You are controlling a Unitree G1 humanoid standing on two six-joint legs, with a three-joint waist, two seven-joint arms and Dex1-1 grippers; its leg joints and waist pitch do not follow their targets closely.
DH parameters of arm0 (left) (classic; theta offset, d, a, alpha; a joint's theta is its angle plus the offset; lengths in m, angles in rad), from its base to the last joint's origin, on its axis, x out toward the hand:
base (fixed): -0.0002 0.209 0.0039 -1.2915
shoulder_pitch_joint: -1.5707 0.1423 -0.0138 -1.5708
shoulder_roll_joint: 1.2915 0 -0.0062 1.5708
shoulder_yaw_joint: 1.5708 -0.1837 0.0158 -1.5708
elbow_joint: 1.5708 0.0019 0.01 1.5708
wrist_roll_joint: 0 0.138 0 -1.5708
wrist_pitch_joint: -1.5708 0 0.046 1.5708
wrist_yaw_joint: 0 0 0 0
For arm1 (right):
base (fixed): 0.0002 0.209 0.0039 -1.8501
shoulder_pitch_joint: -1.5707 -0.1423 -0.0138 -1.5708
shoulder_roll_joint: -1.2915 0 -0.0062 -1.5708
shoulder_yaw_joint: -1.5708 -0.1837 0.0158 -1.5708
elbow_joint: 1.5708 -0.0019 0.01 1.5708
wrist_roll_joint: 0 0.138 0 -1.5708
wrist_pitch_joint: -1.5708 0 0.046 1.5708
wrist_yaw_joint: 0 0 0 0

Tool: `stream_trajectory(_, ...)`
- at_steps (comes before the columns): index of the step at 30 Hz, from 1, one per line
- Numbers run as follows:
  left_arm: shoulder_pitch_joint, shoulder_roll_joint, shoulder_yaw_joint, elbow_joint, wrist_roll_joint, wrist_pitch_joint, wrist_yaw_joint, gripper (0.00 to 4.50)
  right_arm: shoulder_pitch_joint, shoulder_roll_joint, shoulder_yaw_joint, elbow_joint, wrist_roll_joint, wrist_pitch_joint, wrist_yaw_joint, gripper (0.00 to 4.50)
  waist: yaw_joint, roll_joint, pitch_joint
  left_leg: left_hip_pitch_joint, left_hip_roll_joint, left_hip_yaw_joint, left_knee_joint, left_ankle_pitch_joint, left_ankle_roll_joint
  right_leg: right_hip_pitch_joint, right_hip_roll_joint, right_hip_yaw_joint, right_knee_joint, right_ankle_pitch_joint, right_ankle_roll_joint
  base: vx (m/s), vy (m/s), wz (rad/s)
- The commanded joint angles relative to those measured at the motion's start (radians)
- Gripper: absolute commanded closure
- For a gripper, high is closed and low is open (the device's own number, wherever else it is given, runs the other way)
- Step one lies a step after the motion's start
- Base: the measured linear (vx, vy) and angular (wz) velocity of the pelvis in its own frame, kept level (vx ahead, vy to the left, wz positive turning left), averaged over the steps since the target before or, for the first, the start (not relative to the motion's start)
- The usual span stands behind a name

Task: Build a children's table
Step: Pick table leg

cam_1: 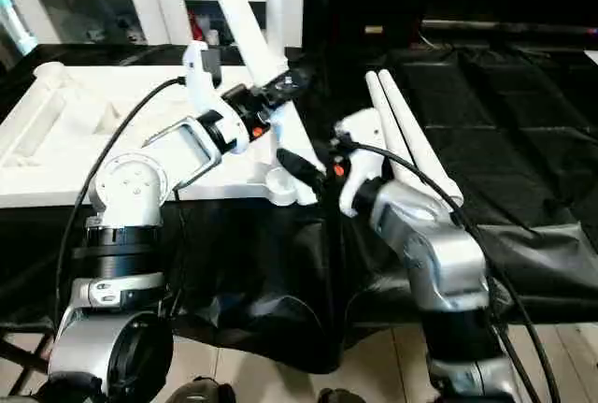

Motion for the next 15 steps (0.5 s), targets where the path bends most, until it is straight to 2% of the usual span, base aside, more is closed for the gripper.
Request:
stream_trajectory(1, -0.028, -0.015, 0.000, 0.000, -0.009, -0.001, 0.016, 1.19, -0.015, 0.000, 0.007, 0.013, -0.016, -0.015, -0.012, 2.58, -0.004, -0.022, -0.086, 0.030, 0.041, -0.026, -0.067, -0.188, 0.017, 0.044, -0.070, 0.035, -0.089, -0.353, -0.123, 0.000, 0.000, 0.00)
stream_trajectory(2, -0.028, -0.014, -0.002, -0.001, -0.006, 0.000, 0.021, 1.23, -0.019, 0.003, 0.008, 0.017, -0.020, -0.016, -0.015, 2.58, -0.003, -0.023, -0.086, 0.029, 0.041, -0.026, -0.067, -0.184, 0.018, 0.046, -0.070, 0.034, -0.088, -0.346, -0.122, 0.000, 0.000, 0.00)
stream_trajectory(3, -0.027, -0.013, -0.008, -0.003, 0.002, 0.000, 0.029, 1.58, -0.025, 0.008, 0.008, 0.024, -0.028, -0.017, -0.022, 2.58, -0.003, -0.023, -0.087, 0.028, 0.042, -0.027, -0.068, -0.177, 0.019, 0.045, -0.070, 0.035, -0.086, -0.328, -0.126, 0.000, 0.000, 0.00)
stream_trajectory(7, -0.023, -0.014, -0.016, -0.003, 0.011, -0.003, 0.037, 1.74, -0.038, 0.011, 0.013, 0.035, -0.041, -0.020, -0.027, 2.58, -0.005, -0.029, -0.086, 0.027, 0.041, -0.025, -0.067, -0.169, 0.024, 0.047, -0.069, 0.036, -0.084, -0.311, -0.133, 0.000, 0.000, 0.00)
stream_trajectory(9, -0.022, -0.014, -0.020, -0.003, 0.015, -0.005, 0.039, 2.01, -0.041, 0.011, 0.016, 0.038, -0.042, -0.022, -0.029, 2.58, -0.004, -0.027, -0.086, 0.028, 0.042, -0.025, -0.067, -0.165, 0.024, 0.046, -0.070, 0.036, -0.083, -0.308, -0.136, 0.000, 0.000, 0.00)
stream_trajectory(10, -0.022, -0.015, -0.022, 0.001, 0.019, -0.009, 0.045, 2.04, -0.047, 0.013, 0.020, 0.041, -0.043, -0.023, -0.031, 2.58, -0.005, -0.030, -0.087, 0.028, 0.042, -0.024, -0.066, -0.168, 0.025, 0.047, -0.070, 0.036, -0.083, -0.303, -0.136, 0.000, 0.000, 0.00)
stream_trajectory(15, -0.024, -0.014, -0.025, 0.007, 0.019, -0.020, 0.044, 2.49, -0.056, 0.015, 0.027, 0.045, -0.044, -0.027, -0.027, 2.58, -0.005, -0.028, -0.087, 0.028, 0.042, -0.025, -0.067, -0.170, 0.022, 0.047, -0.070, 0.036, -0.082, -0.304, -0.138, 0.000, 0.000, 0.00)
